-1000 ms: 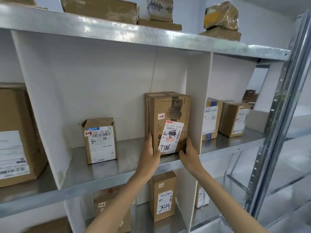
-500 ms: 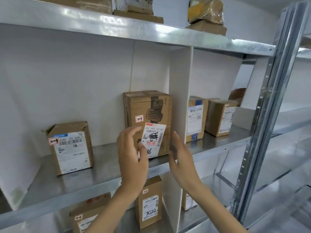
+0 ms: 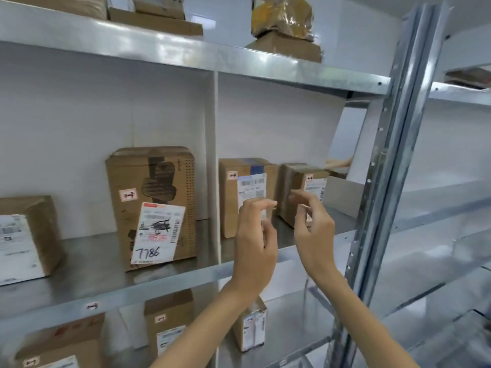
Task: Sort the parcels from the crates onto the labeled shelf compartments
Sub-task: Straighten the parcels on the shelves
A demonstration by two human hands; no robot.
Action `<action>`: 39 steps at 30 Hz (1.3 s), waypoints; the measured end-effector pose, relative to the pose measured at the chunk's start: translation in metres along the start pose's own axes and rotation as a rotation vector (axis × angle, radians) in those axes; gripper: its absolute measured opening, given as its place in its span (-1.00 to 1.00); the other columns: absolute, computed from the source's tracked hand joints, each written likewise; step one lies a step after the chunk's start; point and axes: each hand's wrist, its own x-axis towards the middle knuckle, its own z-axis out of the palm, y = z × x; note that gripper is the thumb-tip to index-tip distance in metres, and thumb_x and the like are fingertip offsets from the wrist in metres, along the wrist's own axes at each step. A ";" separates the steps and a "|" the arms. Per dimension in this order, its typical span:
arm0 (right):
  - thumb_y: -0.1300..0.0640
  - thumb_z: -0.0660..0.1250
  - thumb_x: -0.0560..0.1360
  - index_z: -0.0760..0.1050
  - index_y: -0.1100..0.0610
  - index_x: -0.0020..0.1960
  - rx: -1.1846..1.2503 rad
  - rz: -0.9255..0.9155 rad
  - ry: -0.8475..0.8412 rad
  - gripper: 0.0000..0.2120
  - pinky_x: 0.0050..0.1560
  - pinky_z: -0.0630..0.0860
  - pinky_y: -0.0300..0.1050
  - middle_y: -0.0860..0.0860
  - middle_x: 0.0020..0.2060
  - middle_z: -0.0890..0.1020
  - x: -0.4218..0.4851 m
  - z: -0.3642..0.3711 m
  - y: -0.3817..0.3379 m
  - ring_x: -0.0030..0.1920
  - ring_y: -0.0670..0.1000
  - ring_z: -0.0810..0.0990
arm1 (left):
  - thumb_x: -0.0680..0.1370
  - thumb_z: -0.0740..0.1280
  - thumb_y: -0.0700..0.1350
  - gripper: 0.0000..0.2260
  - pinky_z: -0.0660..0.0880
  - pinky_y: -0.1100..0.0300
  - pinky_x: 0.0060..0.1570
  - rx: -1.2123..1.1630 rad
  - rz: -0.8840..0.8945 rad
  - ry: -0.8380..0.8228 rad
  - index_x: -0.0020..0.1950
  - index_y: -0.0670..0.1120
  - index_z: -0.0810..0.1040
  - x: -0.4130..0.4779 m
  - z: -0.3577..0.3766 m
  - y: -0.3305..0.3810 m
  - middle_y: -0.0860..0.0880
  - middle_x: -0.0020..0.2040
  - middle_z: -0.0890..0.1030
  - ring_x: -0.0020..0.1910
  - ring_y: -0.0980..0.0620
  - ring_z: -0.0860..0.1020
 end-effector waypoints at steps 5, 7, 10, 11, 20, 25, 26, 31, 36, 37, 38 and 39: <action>0.32 0.14 0.56 0.45 0.07 0.20 0.028 0.186 0.043 -0.71 0.24 0.45 -0.17 -0.05 0.09 0.58 0.040 -0.030 0.072 0.12 -0.12 0.52 | 0.55 0.17 -0.32 -0.64 0.42 0.36 0.10 -0.019 -0.226 -0.112 0.28 0.01 0.35 0.005 0.071 -0.024 0.09 0.19 0.43 0.15 0.16 0.43; 0.24 0.18 0.57 0.36 0.08 0.30 0.016 0.307 0.018 -0.69 0.30 0.41 -0.06 -0.01 0.20 0.50 0.058 -0.037 0.107 0.22 -0.05 0.46 | 0.58 0.19 -0.28 -0.54 0.36 0.44 0.20 0.002 -0.384 -0.207 0.42 0.06 0.20 0.013 0.101 -0.036 0.06 0.35 0.35 0.31 0.17 0.35; 0.10 0.16 0.59 0.19 0.15 0.44 0.016 0.448 -0.119 -0.55 0.26 0.43 -0.07 0.09 0.31 0.38 0.081 -0.040 0.145 0.31 0.07 0.37 | 0.59 0.22 -0.21 -0.38 0.25 0.20 0.37 0.065 -0.588 -0.312 0.54 0.00 -0.05 0.025 0.142 -0.061 0.04 0.49 0.18 0.47 0.04 0.19; 0.12 0.14 0.61 0.17 0.15 0.44 0.061 0.500 -0.179 -0.57 0.15 0.50 -0.18 0.08 0.28 0.40 0.086 -0.040 0.150 0.29 0.07 0.40 | 0.58 0.23 -0.21 -0.34 0.24 0.15 0.40 0.057 -0.627 -0.326 0.55 0.01 -0.10 0.027 0.152 -0.070 0.02 0.51 0.15 0.49 0.01 0.17; 0.44 0.10 0.51 0.21 0.01 0.41 0.189 0.546 -0.335 -0.44 0.25 0.48 0.06 -0.01 0.20 0.46 0.083 -0.045 0.194 0.23 0.04 0.45 | 0.46 0.17 -0.38 -0.36 0.45 0.22 0.26 0.094 -0.574 -0.184 0.48 0.06 0.19 0.022 0.201 -0.102 0.04 0.38 0.38 0.36 0.08 0.36; 0.47 0.06 0.48 0.20 -0.01 0.40 0.153 0.534 -0.338 -0.41 0.30 0.43 0.17 0.06 0.28 0.45 0.095 -0.049 0.207 0.30 0.10 0.42 | 0.50 0.20 -0.34 -0.36 0.42 0.12 0.32 0.101 -0.536 -0.198 0.51 0.06 0.13 0.022 0.214 -0.105 0.05 0.42 0.33 0.40 0.09 0.31; 0.48 0.06 0.48 0.20 -0.02 0.39 0.159 0.529 -0.342 -0.40 0.30 0.43 0.18 0.07 0.29 0.45 0.096 -0.047 0.209 0.31 0.10 0.42 | 0.50 0.20 -0.34 -0.35 0.41 0.10 0.33 0.094 -0.537 -0.206 0.51 0.06 0.11 0.022 0.214 -0.107 0.05 0.43 0.31 0.41 0.08 0.30; 0.45 0.07 0.51 0.22 -0.07 0.34 0.158 0.449 -0.346 -0.45 0.31 0.40 0.19 0.08 0.30 0.43 0.095 -0.042 0.212 0.30 0.07 0.41 | 0.46 0.18 -0.42 -0.34 0.37 0.22 0.34 0.055 -0.529 -0.240 0.50 0.00 0.15 0.026 0.207 -0.108 0.02 0.42 0.34 0.39 0.09 0.32; 0.45 0.10 0.52 0.14 0.08 0.45 0.113 0.459 -0.353 -0.43 0.38 0.33 0.12 0.11 0.38 0.35 0.092 -0.049 0.214 0.35 0.05 0.34 | 0.45 0.17 -0.43 -0.31 0.31 0.15 0.39 0.038 -0.561 -0.296 0.53 -0.02 0.09 0.024 0.201 -0.101 -0.04 0.44 0.31 0.42 0.03 0.28; 0.45 0.11 0.51 0.10 0.14 0.49 0.062 0.437 -0.314 -0.40 0.42 0.28 0.12 0.13 0.42 0.31 0.088 -0.052 0.212 0.40 0.06 0.29 | 0.47 0.17 -0.42 -0.31 0.29 0.14 0.40 0.051 -0.566 -0.282 0.53 -0.03 0.07 0.022 0.198 -0.097 -0.04 0.44 0.29 0.43 0.03 0.27; 0.46 0.12 0.50 0.08 0.17 0.50 0.008 0.394 -0.260 -0.38 0.44 0.24 0.11 0.14 0.43 0.29 0.082 -0.055 0.209 0.43 0.08 0.25 | 0.48 0.17 -0.41 -0.32 0.26 0.17 0.41 0.060 -0.560 -0.255 0.54 -0.03 0.07 0.020 0.194 -0.093 -0.04 0.45 0.29 0.43 0.04 0.26; 0.47 0.12 0.48 0.11 0.19 0.49 -0.032 0.327 -0.202 -0.38 0.45 0.23 0.06 0.13 0.42 0.29 0.075 -0.059 0.203 0.43 0.07 0.25 | 0.50 0.17 -0.40 -0.35 0.23 0.24 0.41 0.064 -0.537 -0.220 0.53 -0.03 0.09 0.015 0.188 -0.088 -0.02 0.45 0.28 0.43 0.07 0.26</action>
